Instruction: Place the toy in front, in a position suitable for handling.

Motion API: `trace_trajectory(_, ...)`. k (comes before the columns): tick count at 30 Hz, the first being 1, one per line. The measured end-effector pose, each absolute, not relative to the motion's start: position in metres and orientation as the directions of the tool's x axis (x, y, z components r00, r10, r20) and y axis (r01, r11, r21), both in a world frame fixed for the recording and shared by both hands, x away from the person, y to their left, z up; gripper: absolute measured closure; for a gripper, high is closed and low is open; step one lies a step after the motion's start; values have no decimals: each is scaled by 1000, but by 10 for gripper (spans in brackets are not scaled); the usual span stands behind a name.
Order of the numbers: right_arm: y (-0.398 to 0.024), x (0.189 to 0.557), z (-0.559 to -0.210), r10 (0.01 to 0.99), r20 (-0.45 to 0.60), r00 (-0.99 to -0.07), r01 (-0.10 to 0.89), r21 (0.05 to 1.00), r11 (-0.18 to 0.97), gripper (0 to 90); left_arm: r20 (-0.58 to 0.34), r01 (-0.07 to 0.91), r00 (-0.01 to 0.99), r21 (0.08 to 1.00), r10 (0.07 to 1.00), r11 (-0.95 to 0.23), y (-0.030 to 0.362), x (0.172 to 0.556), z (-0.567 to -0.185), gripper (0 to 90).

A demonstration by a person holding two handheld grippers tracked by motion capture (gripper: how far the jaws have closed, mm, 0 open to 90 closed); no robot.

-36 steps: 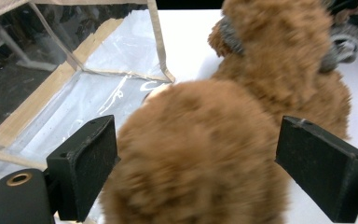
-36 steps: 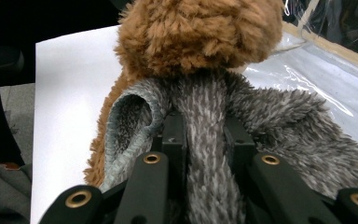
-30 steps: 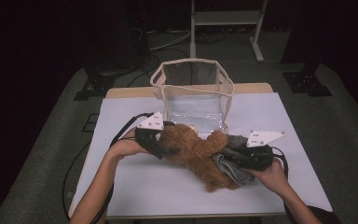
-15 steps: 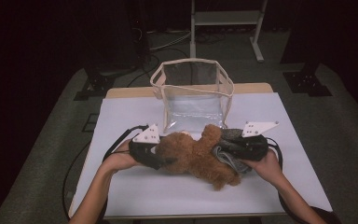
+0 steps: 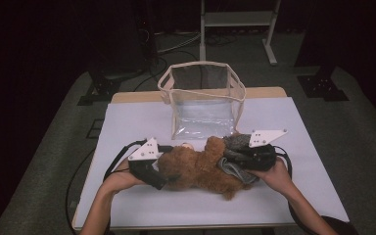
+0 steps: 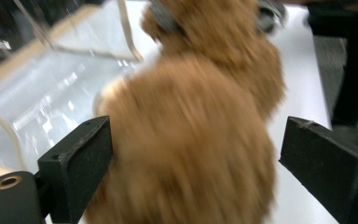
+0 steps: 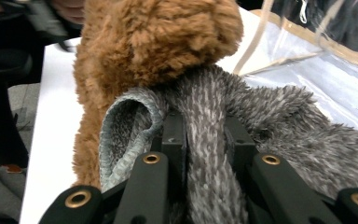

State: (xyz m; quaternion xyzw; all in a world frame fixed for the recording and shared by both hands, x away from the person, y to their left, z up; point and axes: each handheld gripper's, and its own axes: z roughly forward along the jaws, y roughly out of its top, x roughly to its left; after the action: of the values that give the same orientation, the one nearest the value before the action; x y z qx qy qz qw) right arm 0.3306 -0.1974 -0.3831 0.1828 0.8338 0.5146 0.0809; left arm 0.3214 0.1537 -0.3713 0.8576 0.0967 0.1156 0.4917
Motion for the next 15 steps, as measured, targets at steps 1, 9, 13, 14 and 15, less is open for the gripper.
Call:
trace_trajectory(1,-196,329,-382,383,47,-923,215,887,409,739,93,57,959,862,267,-504,151,324,-374,92)
trace_trajectory(9,-207,336,-373,435,61,-898,244,892,379,729,70,106,943,863,325,-493,155,319,-390,283)
trace_trajectory(13,-223,347,-369,533,54,-844,282,890,357,732,63,121,936,866,347,-484,155,318,-388,326)
trace_trajectory(14,-228,350,-369,562,51,-826,294,889,351,733,63,123,935,865,349,-486,155,318,-388,327)
trace_trajectory(15,-234,353,-371,584,66,-809,315,888,336,734,59,128,934,865,352,-485,155,318,-388,329)
